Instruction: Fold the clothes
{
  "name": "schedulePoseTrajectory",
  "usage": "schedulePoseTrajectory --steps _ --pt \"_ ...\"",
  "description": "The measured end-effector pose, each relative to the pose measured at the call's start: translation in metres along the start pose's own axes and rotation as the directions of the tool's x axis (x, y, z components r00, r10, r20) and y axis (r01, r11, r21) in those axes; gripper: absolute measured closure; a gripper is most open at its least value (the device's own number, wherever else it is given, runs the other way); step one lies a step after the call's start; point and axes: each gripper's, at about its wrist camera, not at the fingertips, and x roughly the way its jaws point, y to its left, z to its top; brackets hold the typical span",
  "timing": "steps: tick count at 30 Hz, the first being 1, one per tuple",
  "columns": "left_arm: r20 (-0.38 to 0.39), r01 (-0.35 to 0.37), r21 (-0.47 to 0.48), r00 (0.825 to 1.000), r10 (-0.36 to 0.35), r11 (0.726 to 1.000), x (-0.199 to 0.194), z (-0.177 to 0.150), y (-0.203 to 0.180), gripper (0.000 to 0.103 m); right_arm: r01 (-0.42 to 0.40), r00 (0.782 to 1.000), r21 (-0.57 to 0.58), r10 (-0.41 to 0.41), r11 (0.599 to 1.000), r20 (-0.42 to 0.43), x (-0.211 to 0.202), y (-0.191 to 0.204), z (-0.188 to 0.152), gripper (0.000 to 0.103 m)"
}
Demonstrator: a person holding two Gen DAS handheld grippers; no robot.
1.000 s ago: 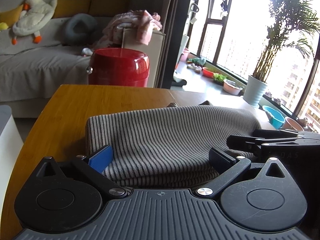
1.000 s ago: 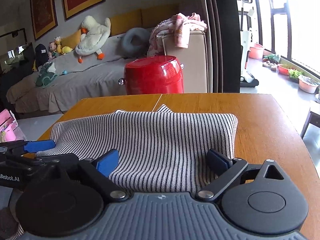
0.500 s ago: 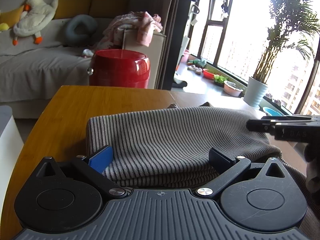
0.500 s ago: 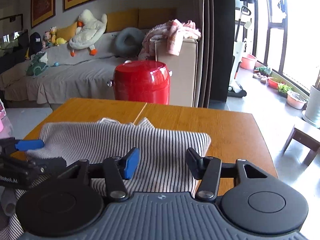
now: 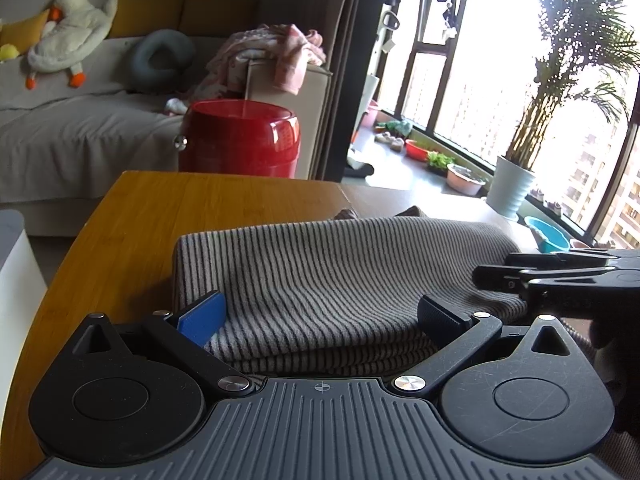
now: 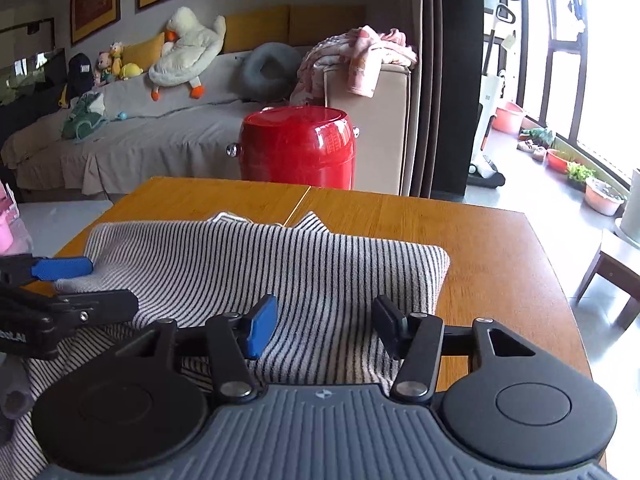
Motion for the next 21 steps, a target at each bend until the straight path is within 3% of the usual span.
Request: schedulePoseTrajectory --steps 3,6,12,16,18,21 --pt "0.0 -0.001 0.001 1.0 0.001 1.0 0.0 0.0 0.0 0.0 -0.006 1.0 0.041 0.007 0.999 -0.026 -0.004 -0.012 -0.008 0.05" --pt "0.001 -0.003 0.005 1.0 0.003 1.0 0.0 -0.001 -0.002 0.0 0.001 1.0 0.005 -0.001 1.0 -0.008 -0.004 -0.01 -0.016 0.05" --pt "0.002 -0.004 0.001 1.0 0.004 1.0 -0.001 -0.001 -0.002 0.0 0.006 1.0 -0.036 -0.006 0.999 0.022 -0.012 0.003 -0.003 0.05" --pt "0.002 -0.003 0.0 1.0 0.003 1.0 -0.001 0.0 -0.002 0.0 -0.002 0.999 0.017 0.001 1.0 0.054 -0.004 0.0 0.01 0.049" --pt "0.003 -0.001 -0.002 1.0 0.001 1.0 -0.001 0.0 -0.002 0.0 -0.01 1.0 0.056 0.01 0.998 0.003 0.013 -0.006 0.009 0.049" --pt "0.005 0.002 -0.006 1.0 -0.002 1.0 -0.001 0.0 -0.001 0.0 0.008 1.0 0.005 -0.008 1.0 -0.005 0.027 -0.002 0.0 0.047"
